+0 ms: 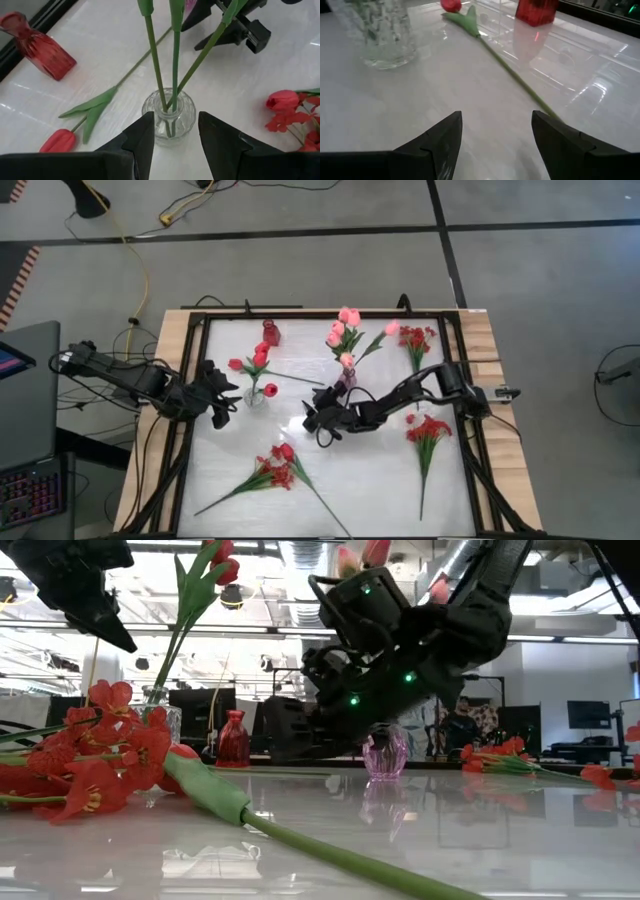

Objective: Sort flowers into vase by color
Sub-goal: Put the red tulip into the transparent vase

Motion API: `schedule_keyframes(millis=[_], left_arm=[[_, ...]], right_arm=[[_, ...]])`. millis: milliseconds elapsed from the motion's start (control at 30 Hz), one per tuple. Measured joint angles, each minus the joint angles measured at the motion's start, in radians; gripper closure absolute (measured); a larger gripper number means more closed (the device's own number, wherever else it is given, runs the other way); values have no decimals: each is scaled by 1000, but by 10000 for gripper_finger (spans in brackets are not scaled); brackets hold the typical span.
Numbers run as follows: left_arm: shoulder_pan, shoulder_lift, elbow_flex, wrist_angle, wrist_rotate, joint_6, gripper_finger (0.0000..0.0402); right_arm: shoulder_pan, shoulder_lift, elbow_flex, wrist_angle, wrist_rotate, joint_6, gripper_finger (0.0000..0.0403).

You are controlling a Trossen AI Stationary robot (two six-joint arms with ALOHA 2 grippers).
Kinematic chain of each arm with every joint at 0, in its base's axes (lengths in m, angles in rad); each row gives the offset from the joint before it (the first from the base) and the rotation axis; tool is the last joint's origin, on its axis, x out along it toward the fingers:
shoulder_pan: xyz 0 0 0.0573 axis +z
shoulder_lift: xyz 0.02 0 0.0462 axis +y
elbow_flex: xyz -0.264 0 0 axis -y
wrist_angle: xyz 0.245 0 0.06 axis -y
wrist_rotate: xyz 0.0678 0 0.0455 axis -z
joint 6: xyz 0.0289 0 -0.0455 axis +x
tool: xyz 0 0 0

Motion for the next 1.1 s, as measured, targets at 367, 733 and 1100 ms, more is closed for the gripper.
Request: schedule_keyframes(millis=[367,733,1100], left_arm=[[0,0,0,0,-3,11,259],[0,0,0,7,-3,8,259],[0,0,0,7,-4,15,259]], right_arm=[[-42,0,0,1,7,66,138],[-23,146,35,212,82,-26,138],[-59,159,65,254,79,-141,138]])
